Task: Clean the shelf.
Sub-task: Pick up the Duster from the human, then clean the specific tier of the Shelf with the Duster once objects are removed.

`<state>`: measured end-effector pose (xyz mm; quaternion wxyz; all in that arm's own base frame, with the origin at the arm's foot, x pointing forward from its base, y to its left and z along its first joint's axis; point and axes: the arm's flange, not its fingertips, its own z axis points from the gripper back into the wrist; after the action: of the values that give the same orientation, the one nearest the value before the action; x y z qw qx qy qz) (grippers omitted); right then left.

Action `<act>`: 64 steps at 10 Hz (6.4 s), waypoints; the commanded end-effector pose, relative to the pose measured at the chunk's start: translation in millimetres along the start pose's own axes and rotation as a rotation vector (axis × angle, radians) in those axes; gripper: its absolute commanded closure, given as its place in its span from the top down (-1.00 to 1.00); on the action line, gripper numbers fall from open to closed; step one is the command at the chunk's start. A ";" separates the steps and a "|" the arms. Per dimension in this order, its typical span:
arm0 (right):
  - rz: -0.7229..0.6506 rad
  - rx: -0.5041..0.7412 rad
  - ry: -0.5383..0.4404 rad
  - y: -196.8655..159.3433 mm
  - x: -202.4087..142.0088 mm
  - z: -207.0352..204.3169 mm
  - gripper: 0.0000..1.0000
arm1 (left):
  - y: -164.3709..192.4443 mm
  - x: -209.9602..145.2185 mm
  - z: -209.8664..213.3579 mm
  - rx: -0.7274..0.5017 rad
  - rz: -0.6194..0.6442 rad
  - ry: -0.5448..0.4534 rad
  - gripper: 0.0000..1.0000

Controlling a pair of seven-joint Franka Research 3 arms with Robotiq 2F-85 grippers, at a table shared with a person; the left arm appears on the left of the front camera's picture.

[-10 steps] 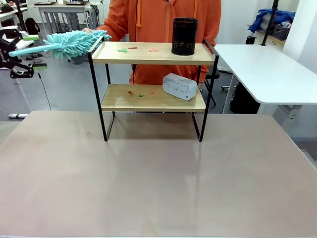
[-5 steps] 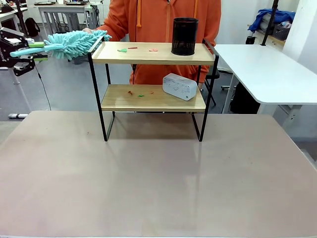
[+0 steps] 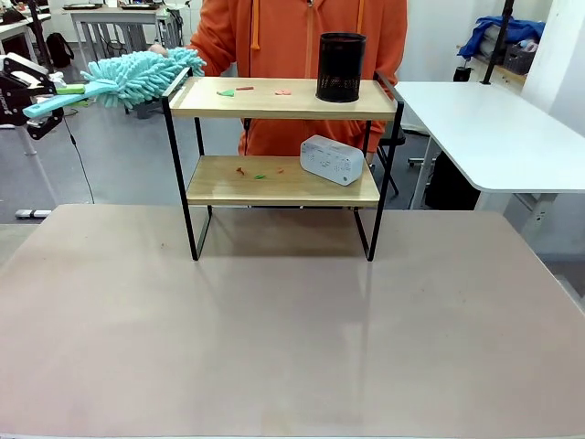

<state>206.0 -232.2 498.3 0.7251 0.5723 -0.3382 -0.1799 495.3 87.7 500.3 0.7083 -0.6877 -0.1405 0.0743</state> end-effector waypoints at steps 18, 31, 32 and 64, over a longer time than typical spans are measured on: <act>0.028 0.015 -0.007 1.9 4.3 -1.3 1.00 | 52.5 -172.1 189.7 0.214 0.015 0.097 -1.00; 0.028 0.015 -0.007 1.9 4.3 -1.3 1.00 | 59.2 -172.1 190.9 0.254 0.011 0.109 -0.75; 0.028 0.015 -0.007 1.9 4.3 -1.3 1.00 | 27.8 -165.2 183.6 0.211 -0.031 0.070 -0.75; 0.028 0.015 -0.007 1.9 4.3 -1.3 1.00 | -137.7 -140.0 -131.2 0.392 -0.274 0.558 -0.75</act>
<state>207.1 -233.6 499.6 0.7266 0.5717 -0.3361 -0.1793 386.8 -94.6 611.9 0.8535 -0.4873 -0.0954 -0.1580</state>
